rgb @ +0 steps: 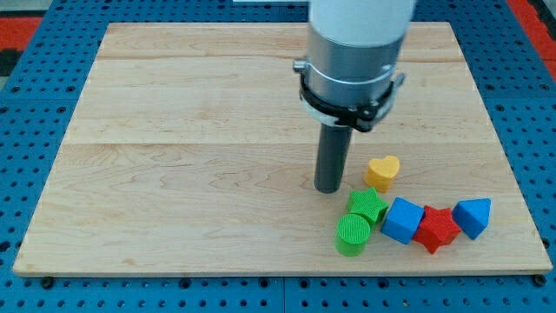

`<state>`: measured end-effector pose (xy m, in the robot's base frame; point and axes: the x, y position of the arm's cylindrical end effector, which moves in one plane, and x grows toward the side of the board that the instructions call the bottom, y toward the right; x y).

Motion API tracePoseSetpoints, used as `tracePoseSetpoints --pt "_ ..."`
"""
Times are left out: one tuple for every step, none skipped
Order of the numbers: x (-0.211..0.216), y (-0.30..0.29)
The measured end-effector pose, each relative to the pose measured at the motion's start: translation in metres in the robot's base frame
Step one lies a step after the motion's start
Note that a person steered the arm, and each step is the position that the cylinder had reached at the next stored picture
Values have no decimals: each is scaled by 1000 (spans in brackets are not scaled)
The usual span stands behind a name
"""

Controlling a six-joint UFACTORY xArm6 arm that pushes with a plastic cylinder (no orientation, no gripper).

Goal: Move the yellow heart slightly downwards

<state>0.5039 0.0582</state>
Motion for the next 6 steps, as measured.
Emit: tracePoseSetpoints --pt "-33 38" --pt "-22 83" --pt "3 91" --pt "-16 129" --pt "-68 167" --pt "-95 177"
